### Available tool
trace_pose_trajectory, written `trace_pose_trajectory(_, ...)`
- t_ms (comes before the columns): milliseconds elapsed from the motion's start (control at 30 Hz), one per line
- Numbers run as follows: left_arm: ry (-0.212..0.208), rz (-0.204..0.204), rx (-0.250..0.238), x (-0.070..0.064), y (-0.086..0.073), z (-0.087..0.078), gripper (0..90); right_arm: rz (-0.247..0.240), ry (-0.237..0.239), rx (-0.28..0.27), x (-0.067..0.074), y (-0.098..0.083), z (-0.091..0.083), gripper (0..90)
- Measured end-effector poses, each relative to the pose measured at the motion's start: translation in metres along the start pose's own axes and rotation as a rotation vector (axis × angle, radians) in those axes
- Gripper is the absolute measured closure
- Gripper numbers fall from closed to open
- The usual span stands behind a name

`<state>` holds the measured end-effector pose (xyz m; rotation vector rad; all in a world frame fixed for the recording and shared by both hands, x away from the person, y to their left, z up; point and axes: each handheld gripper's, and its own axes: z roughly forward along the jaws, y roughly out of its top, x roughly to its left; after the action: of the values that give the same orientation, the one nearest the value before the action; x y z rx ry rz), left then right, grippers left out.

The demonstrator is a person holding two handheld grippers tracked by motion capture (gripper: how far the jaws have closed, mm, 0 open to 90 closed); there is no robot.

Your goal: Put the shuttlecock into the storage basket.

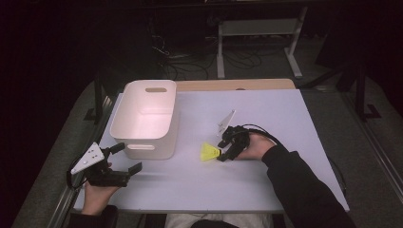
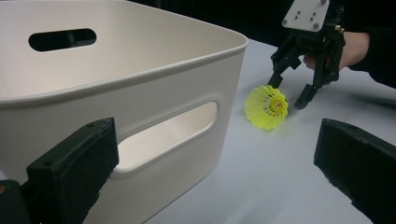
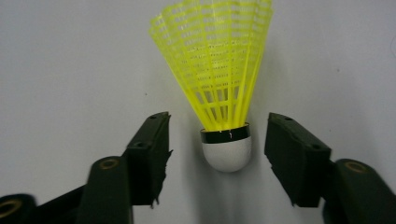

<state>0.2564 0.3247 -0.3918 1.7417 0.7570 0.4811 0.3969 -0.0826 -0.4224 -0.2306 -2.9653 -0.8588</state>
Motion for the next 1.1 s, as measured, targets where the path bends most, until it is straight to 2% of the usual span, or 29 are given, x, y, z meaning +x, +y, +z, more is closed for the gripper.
trace_pose_trajectory(133, 0.004, -0.001, -0.017, 0.0, 0.0, -0.002, 0.0, 0.002, -0.009, 0.007, 0.0, -0.001, 0.002, 45.8)
trace_pose_trajectory(500, -0.001, -0.003, -0.003, 0.0, 0.0, 0.0, 0.0, -0.004, -0.024, 0.014, 0.0, -0.001, 0.005, 61.7)
trace_pose_trajectory(667, -0.002, -0.002, -0.001, 0.0, 0.0, 0.0, 0.0, 0.005, -0.021, 0.028, 0.001, 0.0, 0.004, 62.8)
trace_pose_trajectory(967, -0.005, -0.001, 0.005, 0.0, 0.0, 0.001, 0.0, 0.021, -0.008, -0.032, 0.003, 0.002, -0.012, 63.0)
trace_pose_trajectory(1100, -0.004, -0.001, 0.005, 0.0, 0.0, 0.001, 0.0, 0.022, -0.019, -0.037, 0.006, 0.003, -0.02, 63.0)
